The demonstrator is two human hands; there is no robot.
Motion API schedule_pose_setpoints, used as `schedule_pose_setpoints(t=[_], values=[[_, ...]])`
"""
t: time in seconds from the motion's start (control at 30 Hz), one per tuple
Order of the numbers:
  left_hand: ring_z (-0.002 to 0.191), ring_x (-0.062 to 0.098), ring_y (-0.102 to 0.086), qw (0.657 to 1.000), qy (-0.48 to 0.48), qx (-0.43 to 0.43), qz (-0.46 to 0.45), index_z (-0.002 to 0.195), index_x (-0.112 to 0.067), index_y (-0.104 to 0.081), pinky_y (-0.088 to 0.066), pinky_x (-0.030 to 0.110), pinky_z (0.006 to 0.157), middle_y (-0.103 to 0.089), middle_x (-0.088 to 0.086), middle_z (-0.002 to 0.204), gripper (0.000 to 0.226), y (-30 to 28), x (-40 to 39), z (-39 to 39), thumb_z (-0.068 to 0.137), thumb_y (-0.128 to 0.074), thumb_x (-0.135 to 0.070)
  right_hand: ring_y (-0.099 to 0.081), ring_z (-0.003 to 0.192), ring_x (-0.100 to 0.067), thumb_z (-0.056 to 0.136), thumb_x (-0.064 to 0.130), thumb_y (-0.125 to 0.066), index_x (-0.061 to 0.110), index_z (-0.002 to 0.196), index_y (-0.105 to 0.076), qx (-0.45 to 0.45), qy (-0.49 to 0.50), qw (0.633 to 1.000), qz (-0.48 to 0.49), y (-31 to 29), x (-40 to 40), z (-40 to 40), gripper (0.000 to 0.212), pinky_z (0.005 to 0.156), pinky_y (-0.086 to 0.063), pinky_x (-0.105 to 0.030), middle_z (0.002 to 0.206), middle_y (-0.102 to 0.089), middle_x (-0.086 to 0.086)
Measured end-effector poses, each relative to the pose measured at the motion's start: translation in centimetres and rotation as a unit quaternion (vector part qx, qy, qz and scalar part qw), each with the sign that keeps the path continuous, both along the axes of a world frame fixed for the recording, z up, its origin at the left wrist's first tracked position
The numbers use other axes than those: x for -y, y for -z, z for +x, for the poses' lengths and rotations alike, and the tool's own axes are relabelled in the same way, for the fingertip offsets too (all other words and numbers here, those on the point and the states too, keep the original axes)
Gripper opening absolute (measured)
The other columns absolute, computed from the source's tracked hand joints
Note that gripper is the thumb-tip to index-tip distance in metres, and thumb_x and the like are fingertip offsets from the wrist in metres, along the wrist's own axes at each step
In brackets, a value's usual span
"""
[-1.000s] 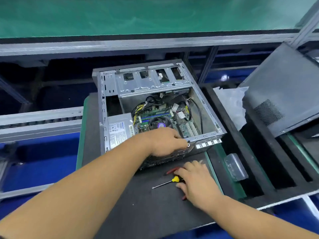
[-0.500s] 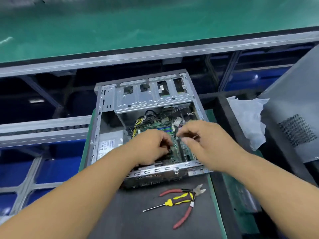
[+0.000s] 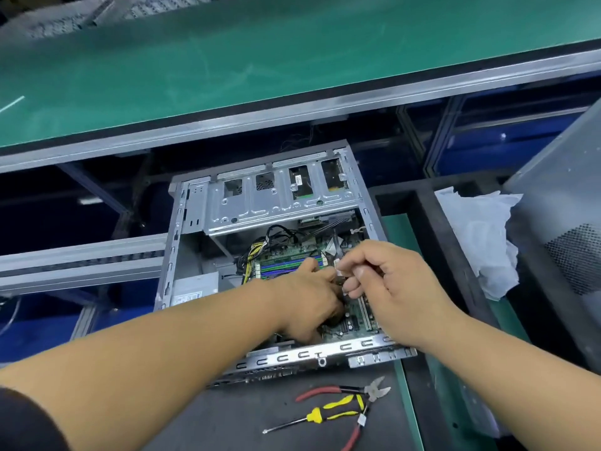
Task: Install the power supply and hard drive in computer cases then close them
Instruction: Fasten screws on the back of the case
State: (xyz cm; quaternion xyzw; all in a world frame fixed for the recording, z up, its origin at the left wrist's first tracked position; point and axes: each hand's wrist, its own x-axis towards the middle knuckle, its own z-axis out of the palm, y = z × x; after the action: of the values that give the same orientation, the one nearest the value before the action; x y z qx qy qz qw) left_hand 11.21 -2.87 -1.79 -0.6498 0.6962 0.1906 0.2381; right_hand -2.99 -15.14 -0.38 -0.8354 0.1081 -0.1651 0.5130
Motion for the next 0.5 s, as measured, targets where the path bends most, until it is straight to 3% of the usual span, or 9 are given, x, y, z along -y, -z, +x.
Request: schedule_pose_setpoints(t=[0.1,0.2,0.4,0.5], values=[[0.113,0.02,-0.037,1.0,0.029,-0.011,0.0,0.093,-0.026,-0.064,-0.032,0.052,0.098,-0.063,-0.004,0.095,0.015,1.1,-0.1,-0.1,0.088,-0.062,-0.039,-0.071,0.078,-0.012,0.097,0.0,-0.049,0.034,0.097,-0.069,-0.01,0.003,1.0,-0.016,0.1,-0.3,0.0,0.039,0.067,-0.055,-0.014,0.094,-0.067,0.015],[0.113,0.018,-0.04,0.998,0.009,-0.051,-0.022,0.103,-0.029,-0.069,-0.031,0.051,0.102,-0.067,-0.009,0.094,0.026,1.8,-0.9,0.3,0.098,-0.052,-0.048,-0.071,0.079,-0.012,0.097,-0.002,-0.05,0.034,0.097,-0.068,-0.009,0.011,0.999,-0.034,0.0,-0.5,-0.1,0.04,0.067,-0.054,-0.014,0.093,-0.066,0.015],[0.101,0.017,-0.047,0.973,-0.023,-0.178,-0.145,0.122,-0.039,-0.068,-0.027,0.042,0.091,-0.069,-0.01,0.09,0.03,2.0,-1.8,1.0,0.1,-0.048,-0.045,-0.069,0.082,-0.011,0.097,0.003,-0.051,0.033,0.1,-0.068,-0.032,0.018,0.994,-0.101,-0.5,-1.0,-0.2,0.035,0.07,-0.055,-0.021,0.092,-0.063,0.018],[0.089,0.016,-0.055,0.937,-0.028,-0.282,-0.205,0.109,-0.036,-0.072,-0.029,0.036,0.082,-0.07,-0.012,0.084,0.017,2.0,-1.8,0.9,0.097,-0.061,-0.036,-0.068,0.083,-0.009,0.096,0.005,-0.051,0.032,0.1,-0.067,-0.039,0.02,0.991,-0.126,-0.6,-1.2,-0.1,0.033,0.07,-0.055,-0.023,0.093,-0.062,0.019]])
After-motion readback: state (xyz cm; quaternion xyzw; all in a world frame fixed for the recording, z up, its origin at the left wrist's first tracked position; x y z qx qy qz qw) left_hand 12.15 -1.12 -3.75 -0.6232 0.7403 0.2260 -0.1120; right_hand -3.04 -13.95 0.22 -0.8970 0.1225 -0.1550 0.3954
